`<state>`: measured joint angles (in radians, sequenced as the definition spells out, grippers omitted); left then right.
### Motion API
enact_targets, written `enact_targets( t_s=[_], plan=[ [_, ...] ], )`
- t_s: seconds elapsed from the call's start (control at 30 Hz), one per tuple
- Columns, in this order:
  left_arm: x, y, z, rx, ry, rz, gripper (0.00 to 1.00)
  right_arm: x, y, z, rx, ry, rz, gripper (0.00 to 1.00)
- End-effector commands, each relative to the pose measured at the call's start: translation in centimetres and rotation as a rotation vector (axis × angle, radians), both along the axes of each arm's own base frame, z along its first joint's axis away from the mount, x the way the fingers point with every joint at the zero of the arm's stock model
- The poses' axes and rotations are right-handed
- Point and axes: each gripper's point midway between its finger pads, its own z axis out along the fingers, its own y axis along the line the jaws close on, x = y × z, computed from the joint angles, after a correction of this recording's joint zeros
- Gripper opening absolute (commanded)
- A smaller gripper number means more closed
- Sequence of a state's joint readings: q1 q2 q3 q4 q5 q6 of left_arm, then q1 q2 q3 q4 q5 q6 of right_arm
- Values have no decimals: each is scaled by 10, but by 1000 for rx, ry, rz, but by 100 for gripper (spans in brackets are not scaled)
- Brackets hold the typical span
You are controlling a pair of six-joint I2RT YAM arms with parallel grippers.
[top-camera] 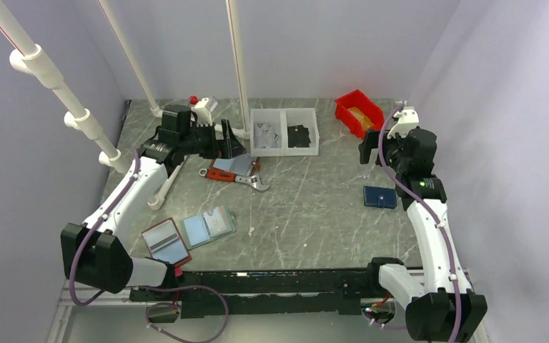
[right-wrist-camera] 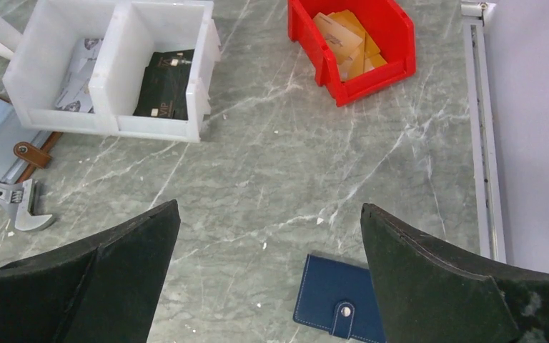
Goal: Take the credit cards out of the card holder
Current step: Move the card holder to the center of the board.
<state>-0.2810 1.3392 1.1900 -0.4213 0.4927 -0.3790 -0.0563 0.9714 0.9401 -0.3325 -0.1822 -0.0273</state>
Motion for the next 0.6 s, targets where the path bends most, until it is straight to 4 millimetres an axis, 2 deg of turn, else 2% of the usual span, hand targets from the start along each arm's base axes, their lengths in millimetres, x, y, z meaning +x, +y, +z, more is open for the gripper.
enact_targets(
  t_s=[0.0, 0.1, 0.2, 0.33, 0.47, 0.57],
  plan=[
    [5, 5, -4, 23, -81, 13, 99, -2, -5, -5, -11, -11, -12, 100],
    [3, 16, -12, 75, -97, 42, 100, -6, -5, -18, -23, 22, 0, 100],
    [-1, 21, -12, 106, -116, 44, 99, -10, 1, -31, -37, 51, 52, 100],
    [-7, 20, -11, 98, -137, 25, 99, -15, 8, -49, -42, 77, 132, 100],
    [-9, 16, -13, 83, -129, 4, 99, -22, 5, -71, -133, 145, 227, 100],
    [-10, 12, -16, 66, -112, -16, 99, -24, 3, -88, -136, 223, 267, 100]
  ],
)
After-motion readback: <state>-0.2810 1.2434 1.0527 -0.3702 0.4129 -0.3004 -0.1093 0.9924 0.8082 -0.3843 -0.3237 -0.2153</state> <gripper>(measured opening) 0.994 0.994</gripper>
